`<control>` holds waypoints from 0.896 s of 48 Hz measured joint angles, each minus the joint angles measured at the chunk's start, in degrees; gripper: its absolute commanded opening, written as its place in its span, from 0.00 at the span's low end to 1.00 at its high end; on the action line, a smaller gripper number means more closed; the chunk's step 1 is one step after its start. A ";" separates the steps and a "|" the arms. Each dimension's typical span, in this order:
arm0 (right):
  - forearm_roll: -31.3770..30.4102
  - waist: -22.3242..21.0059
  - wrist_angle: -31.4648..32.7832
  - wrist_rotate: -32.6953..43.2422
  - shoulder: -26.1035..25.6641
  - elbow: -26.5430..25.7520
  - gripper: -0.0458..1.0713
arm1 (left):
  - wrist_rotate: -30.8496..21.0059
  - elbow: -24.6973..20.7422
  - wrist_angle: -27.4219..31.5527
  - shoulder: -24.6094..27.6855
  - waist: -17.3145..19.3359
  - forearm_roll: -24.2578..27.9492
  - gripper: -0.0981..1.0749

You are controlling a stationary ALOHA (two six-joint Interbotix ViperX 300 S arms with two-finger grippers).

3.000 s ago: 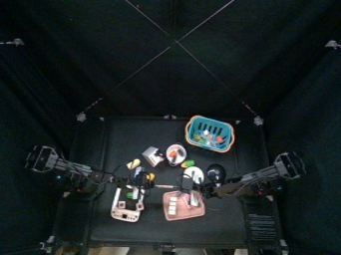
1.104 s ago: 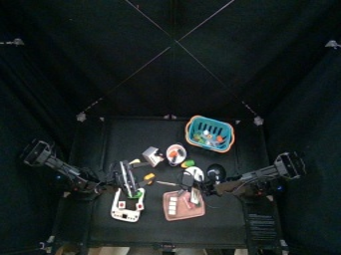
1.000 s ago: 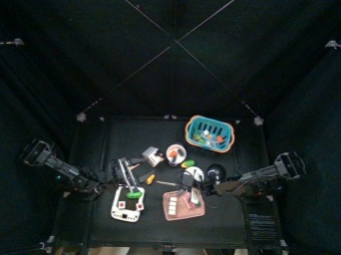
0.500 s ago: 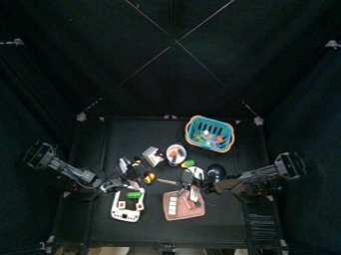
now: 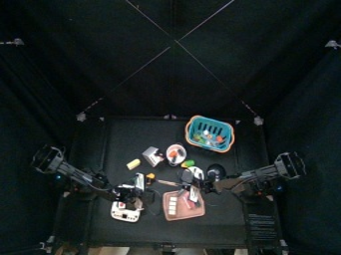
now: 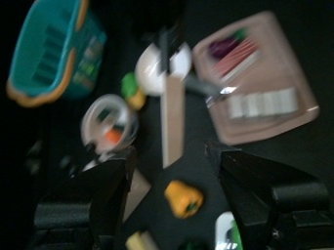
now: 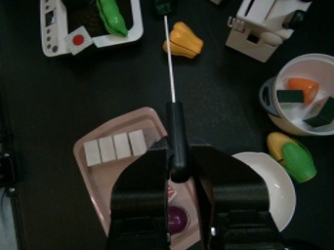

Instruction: Reorient grip

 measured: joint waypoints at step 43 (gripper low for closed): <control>-4.39 -2.11 -14.59 -0.44 -3.25 2.72 0.39 | 10.37 29.79 -51.42 -11.78 25.58 -17.14 0.87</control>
